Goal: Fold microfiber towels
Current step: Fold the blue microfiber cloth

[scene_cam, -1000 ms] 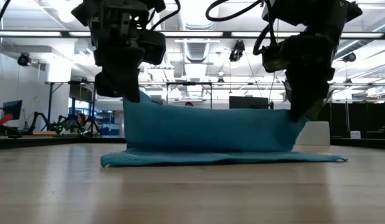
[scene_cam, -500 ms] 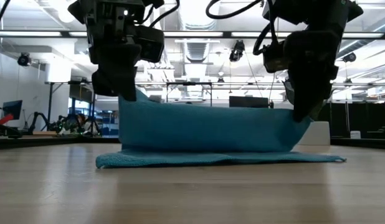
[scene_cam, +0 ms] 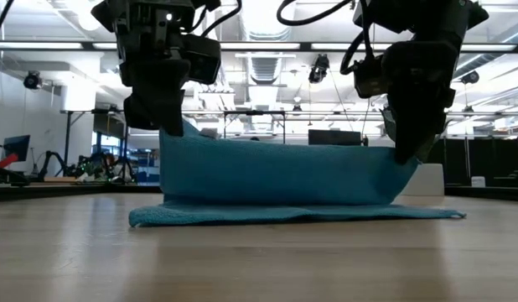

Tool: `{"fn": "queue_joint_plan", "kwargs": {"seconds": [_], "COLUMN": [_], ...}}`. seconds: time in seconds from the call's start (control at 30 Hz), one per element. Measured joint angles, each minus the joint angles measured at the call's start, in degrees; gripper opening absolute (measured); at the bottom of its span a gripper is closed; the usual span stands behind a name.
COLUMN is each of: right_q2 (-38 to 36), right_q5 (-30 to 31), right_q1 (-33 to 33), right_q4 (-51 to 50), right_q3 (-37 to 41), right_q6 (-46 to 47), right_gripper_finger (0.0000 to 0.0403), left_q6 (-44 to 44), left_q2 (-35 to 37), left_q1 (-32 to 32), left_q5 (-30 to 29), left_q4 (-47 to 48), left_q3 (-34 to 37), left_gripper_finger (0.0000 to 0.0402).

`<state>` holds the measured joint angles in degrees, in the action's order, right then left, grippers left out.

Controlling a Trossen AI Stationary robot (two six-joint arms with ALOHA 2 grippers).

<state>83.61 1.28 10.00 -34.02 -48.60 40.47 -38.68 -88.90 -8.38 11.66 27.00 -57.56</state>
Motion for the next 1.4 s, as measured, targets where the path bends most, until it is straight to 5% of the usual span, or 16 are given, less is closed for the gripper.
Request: {"fn": "queue_joint_plan", "kwargs": {"seconds": [1.4], "right_q2": [0.1], "right_q5": [-3.2], "right_q1": [0.2], "right_q4": [0.0], "right_q3": [0.0], "right_q6": [0.0], "right_gripper_finger": [0.0009], "left_q6": [0.0], "left_q2": [0.0], "left_q1": [0.0], "left_q5": [3.1], "left_q4": [0.2], "left_q3": [-0.2], "left_gripper_finger": [0.0]}}
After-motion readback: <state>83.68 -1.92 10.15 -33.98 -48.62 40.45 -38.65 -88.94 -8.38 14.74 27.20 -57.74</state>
